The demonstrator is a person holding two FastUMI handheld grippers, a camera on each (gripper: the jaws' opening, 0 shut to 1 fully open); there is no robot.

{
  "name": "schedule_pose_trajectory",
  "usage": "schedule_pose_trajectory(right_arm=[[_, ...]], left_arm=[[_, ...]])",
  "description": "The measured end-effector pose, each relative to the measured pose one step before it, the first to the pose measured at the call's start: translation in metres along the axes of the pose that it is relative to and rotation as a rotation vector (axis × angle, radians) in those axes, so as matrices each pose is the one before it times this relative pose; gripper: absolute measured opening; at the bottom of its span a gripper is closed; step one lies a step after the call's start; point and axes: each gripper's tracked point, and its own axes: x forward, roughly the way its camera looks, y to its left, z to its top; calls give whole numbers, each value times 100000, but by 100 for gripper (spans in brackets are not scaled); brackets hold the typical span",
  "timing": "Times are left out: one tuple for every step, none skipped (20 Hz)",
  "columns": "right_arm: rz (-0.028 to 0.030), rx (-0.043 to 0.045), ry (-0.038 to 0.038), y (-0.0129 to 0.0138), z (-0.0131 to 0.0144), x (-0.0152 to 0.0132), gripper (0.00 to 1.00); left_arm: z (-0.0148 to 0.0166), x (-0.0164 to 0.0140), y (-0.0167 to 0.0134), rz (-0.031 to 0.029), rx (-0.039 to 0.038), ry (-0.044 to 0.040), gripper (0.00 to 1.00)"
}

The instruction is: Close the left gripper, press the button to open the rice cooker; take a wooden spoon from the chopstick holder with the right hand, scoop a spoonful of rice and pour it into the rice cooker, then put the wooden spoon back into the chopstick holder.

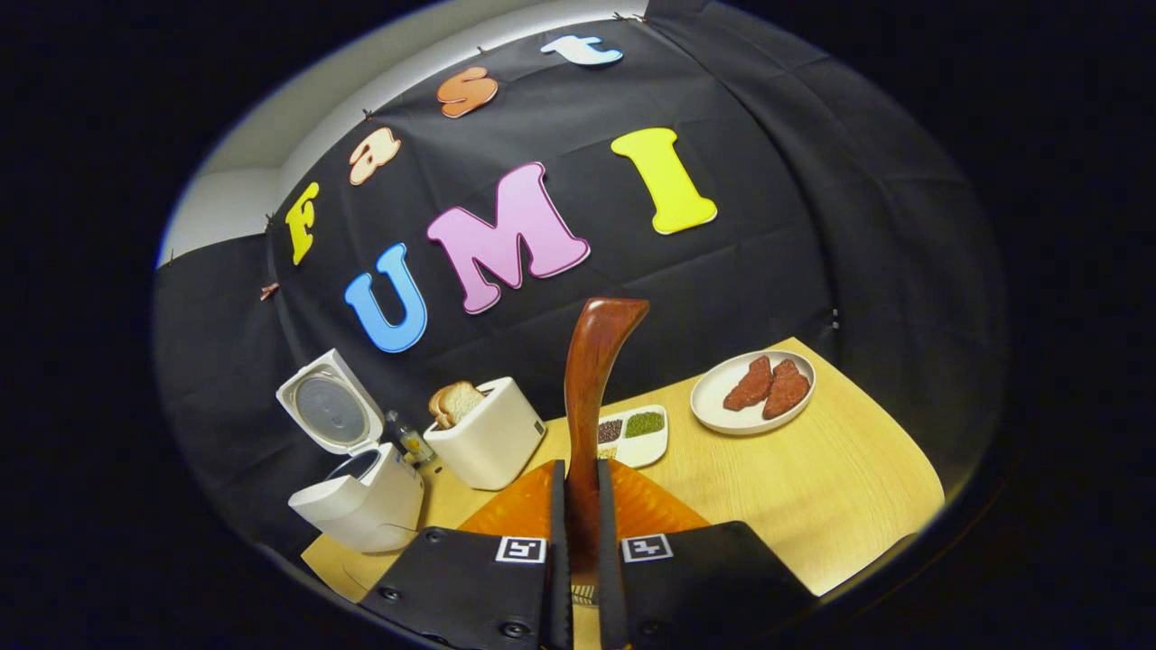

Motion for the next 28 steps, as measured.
schedule_pose_trajectory(right_arm=[[835,109,-2109,965,958,-263,16],[809,159,-1718,1098,884,-218,16],[791,511,-1639,1155,686,-347,16],[493,-28,-1912,1314,614,-364,16],[610,-857,-1202,1415,278,-475,16],[-63,-1200,-1128,1327,206,-442,16],[-243,-940,-569,1434,-13,-442,16],[-368,-529,-683,1544,-55,-309,16],[-664,-255,-550,1494,-251,-247,16],[-308,-507,-99,1661,-624,-216,16],[-538,-1047,472,1534,-922,-144,16],[-938,-1451,791,1374,-1100,-69,16],[-865,-1462,851,1358,-1151,147,16],[-1173,-1872,1059,1246,-1312,100,16],[-1402,-2927,1533,988,-1549,171,16],[-1609,-3611,2082,836,-1733,301,16],[-1611,-4019,1488,771,-1616,270,16],[-1066,-3682,2128,778,-1651,503,16],[-1573,-2840,2555,840,-1886,499,16],[-2016,-3442,2419,406,-1604,586,16],[-2098,-4238,2310,119,-1200,631,16],[-1670,-3798,1699,61,-1014,571,16],[-1621,-3326,933,259,-586,334,16],[-1178,-3580,1043,94,-532,361,16],[-1574,-3618,1515,-127,-714,374,16],[-852,-1917,914,-66,-570,291,16],[-1131,-1164,1437,93,-494,230,16],[-618,-295,967,51,-509,233,16]], left_arm=[[20,573,-39,-1531,-140,-282,98],[-162,483,53,-1476,-110,-249,98],[-14,631,125,-1718,-579,-353,98],[40,657,29,-2321,-1102,-434,98],[-25,804,104,-2689,-958,-444,98],[-100,879,237,-2797,-522,-224,98],[-245,955,347,-2480,46,674,98],[-218,892,505,-2547,387,-65,98],[50,813,571,-2217,230,-502,98],[-111,715,464,-2487,-394,-65,98],[-216,598,545,-2476,-462,345,98],[-290,613,698,-2007,-208,198,98],[-239,544,781,-1900,69,217,98],[-339,514,693,-1732,117,214,98],[-183,367,741,-1808,262,80,98],[-210,291,717,-1427,392,30,98],[-220,337,689,-1360,255,198,98],[-307,274,535,-1422,10,280,98],[-192,149,540,-1142,-47,111,98],[-233,210,436,-989,-108,55,98],[-220,174,512,-253,-146,321,98],[-402,111,448,-135,-434,623,98],[-272,131,170,-603,-591,705,98],[-336,173,107,-725,-379,536,98],[-122,121,139,-452,20,134,97],[-188,185,306,79,103,130,96],[-74,192,220,173,-207,237,96],[-104,9,-44,-150,-371,138,96]])
